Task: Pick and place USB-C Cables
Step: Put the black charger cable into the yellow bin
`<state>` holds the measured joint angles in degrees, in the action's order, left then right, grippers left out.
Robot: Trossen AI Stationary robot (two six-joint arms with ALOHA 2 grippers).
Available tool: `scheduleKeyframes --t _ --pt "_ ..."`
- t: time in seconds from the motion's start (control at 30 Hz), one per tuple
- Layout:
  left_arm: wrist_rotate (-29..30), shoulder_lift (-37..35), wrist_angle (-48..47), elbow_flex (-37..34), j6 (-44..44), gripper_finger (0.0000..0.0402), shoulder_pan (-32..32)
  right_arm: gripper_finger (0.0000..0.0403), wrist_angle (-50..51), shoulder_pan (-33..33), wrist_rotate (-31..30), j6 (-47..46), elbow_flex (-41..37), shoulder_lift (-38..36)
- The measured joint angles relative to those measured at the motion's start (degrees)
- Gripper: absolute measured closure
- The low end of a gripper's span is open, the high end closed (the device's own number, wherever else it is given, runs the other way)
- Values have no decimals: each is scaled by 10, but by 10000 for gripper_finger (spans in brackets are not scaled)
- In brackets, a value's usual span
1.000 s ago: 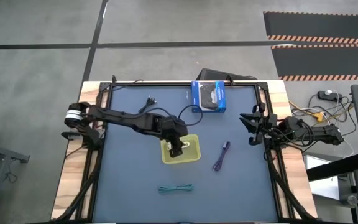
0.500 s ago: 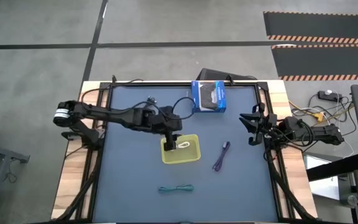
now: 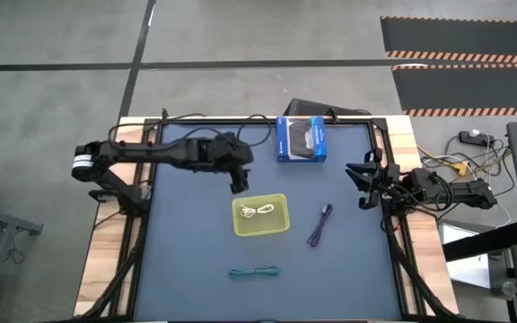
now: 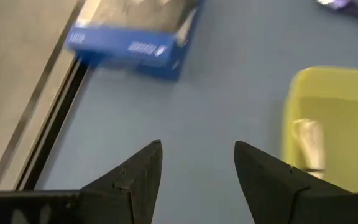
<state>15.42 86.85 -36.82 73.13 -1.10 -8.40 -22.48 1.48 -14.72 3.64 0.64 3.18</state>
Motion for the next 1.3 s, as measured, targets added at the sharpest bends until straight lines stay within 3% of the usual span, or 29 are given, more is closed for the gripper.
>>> scheduleKeyframes --t 0.3,0.67,0.8,1.1,1.3 --pt "0 0 -3 -90 -61 218 -118 335 0 0 0 0 0 0" --pt "-2 1 69 -214 -84 259 -247 335 0 0 -4 0 0 0" --pt "-2 1 127 -243 -71 262 -267 335 0 0 -4 2 0 0" --pt "-20 1 138 -249 -84 262 -275 335 0 0 -4 3 0 0" --pt "-54 1 142 -258 -91 224 -276 335 0 0 -4 4 0 0"
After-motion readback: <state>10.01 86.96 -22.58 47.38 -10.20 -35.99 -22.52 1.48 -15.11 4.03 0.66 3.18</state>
